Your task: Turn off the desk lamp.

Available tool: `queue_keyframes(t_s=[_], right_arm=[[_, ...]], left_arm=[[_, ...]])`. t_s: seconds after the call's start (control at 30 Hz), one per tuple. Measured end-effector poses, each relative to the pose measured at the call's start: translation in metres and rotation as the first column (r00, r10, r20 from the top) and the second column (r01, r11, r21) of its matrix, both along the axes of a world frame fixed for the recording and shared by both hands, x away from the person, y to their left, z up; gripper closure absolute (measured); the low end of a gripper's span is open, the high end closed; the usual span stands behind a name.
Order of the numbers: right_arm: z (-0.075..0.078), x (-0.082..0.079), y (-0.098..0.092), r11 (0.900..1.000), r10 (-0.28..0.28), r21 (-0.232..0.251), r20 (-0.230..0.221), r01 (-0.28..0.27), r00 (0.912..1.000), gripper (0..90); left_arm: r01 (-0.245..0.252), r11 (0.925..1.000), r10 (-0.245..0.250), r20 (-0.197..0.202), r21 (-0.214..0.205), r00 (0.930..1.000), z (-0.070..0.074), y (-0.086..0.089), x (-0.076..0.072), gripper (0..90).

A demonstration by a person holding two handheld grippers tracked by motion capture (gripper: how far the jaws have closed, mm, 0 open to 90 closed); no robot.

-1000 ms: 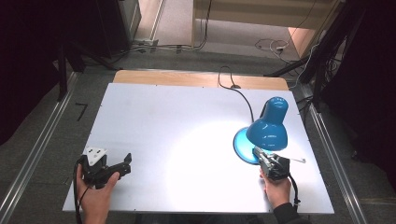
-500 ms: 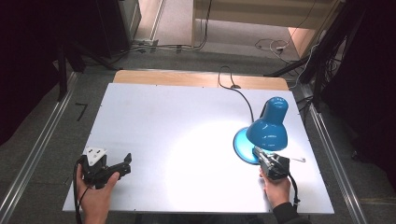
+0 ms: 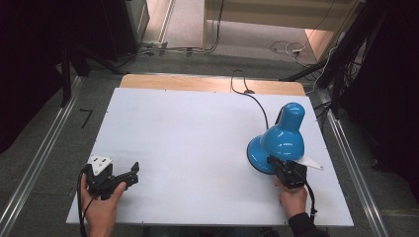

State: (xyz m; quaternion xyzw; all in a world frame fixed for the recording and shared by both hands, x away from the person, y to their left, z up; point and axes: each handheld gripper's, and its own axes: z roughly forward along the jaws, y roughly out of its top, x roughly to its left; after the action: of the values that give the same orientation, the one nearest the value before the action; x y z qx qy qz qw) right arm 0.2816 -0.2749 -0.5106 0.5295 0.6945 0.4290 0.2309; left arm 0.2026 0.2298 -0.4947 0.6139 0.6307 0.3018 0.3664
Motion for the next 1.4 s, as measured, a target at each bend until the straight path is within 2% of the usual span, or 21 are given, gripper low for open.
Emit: queue_keyframes(t_s=[0.23, 0.47, 0.57, 0.73, 0.9, 0.93, 1.13, 1.2, 1.23, 1.4], right_arm=[[0.0, 0.001, -0.003, 0.9994, -0.008, 0.033, -0.013, 0.008, 0.9999, 87.9], [0.001, 0.0, -0.003, 0.9995, -0.008, 0.032, -0.016, 0.008, 0.9998, 87.7], [0.001, 0.001, -0.007, 0.9986, -0.022, 0.048, -0.024, 0.023, 0.9995, 85.1], [0.002, 0.001, -0.011, 0.9988, -0.028, 0.039, -0.024, 0.029, 0.9993, 83.9], [0.002, 0.001, -0.015, 0.9985, -0.03, 0.045, -0.02, 0.031, 0.9994, 76.3], [0.003, 0.001, -0.017, 0.9984, -0.03, 0.047, -0.018, 0.031, 0.9994, 70.3], [0.005, 0.001, -0.02, 0.9989, -0.029, 0.038, -0.012, 0.029, 0.9995, 60.7], [0.006, 0.001, -0.021, 0.9987, -0.03, 0.04, -0.013, 0.03, 0.9995, 54.9], [0.007, 0.001, -0.022, 0.9986, -0.027, 0.044, -0.019, 0.028, 0.9994, 48.2], [0.007, 0.002, -0.023, 0.9992, -0.023, 0.033, -0.022, 0.024, 0.9995, 39.4]], left_arm=[[-0.001, 1.0, 0.001, 0.002, -0.002, 1.0, 0.0, 0.001, 0.0, 2.1], [0.001, 1.0, -0.001, 0.003, -0.008, 1.0, 0.001, 0.002, -0.001, 2.1], [0.002, 1.0, -0.002, 0.005, -0.007, 1.0, 0.001, 0.002, -0.001, 2.1], [-0.005, 0.9999, 0.005, 0.007, -0.012, 1.0, 0.001, 0.003, -0.001, 2.1], [-0.004, 0.9999, 0.004, 0.007, -0.012, 1.0, 0.002, 0.004, -0.001, 2.1], [-0.004, 0.9999, 0.004, 0.007, -0.012, 1.0, 0.002, 0.004, -0.001, 2.1], [-0.004, 0.9999, 0.004, 0.008, -0.012, 1.0, 0.002, 0.004, -0.001, 2.1], [-0.004, 0.9999, 0.004, 0.009, -0.012, 0.9999, 0.002, 0.004, -0.002, 2.1], [-0.004, 0.9999, 0.004, 0.009, -0.012, 1.0, 0.002, 0.004, -0.002, 2.1], [-0.004, 0.9999, 0.004, 0.01, -0.013, 0.9999, 0.002, 0.004, -0.002, 2.1]])
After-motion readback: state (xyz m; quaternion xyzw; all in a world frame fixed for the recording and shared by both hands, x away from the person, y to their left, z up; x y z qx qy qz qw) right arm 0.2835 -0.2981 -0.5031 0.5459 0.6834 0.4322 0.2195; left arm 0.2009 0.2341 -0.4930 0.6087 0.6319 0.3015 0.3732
